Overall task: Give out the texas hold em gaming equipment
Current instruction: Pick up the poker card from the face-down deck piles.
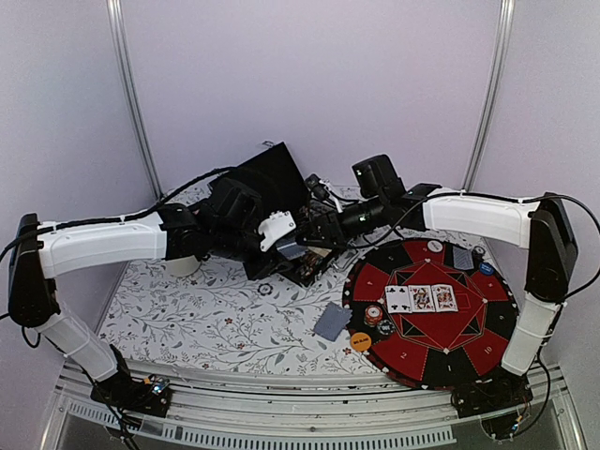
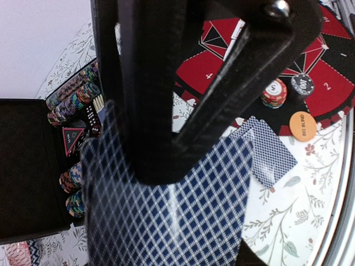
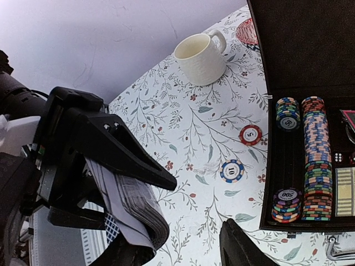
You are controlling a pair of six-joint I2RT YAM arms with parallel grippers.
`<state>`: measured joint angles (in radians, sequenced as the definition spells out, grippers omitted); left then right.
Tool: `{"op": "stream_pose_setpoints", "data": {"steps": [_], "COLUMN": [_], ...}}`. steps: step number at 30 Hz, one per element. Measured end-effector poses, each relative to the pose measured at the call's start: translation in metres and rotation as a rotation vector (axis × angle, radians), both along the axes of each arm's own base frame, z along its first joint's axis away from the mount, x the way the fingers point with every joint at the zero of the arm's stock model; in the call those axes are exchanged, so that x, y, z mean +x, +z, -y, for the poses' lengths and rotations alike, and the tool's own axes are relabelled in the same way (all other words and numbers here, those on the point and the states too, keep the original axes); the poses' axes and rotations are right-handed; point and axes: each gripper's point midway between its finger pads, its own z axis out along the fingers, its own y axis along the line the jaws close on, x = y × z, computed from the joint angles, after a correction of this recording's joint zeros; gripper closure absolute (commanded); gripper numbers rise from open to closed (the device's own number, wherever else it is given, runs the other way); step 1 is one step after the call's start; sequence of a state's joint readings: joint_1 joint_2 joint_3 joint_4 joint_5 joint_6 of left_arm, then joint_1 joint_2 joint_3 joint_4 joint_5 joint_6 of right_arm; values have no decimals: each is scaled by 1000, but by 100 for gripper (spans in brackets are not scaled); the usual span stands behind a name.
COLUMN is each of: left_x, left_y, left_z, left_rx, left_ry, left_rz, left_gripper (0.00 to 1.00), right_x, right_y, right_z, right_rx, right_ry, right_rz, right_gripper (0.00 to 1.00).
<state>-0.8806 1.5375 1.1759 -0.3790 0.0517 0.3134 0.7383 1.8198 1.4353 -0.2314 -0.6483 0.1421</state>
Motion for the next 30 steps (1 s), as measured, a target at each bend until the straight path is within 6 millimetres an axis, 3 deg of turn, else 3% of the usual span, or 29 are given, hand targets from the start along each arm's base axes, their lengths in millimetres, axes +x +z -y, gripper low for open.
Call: {"op": "stream_pose_setpoints", "data": {"steps": [12,15,30], "left_x": [1,1,2], "left_y": [0,0,-1], "left_z": [-1,-1,-1], "left_rx": [4,4,7], "left_ry": [5,7,9], "left_rz": [3,4,5], "left_gripper": [56,56,56], "right_x": [-9,-10,-12], "right_y": [8,10,16], "right_z": [0,1,15], "right_rx": [30,32,6], "right_ry": [50,54,48], "right_rz": [-16,-12,-6], "right_gripper": [80,92,98]}}
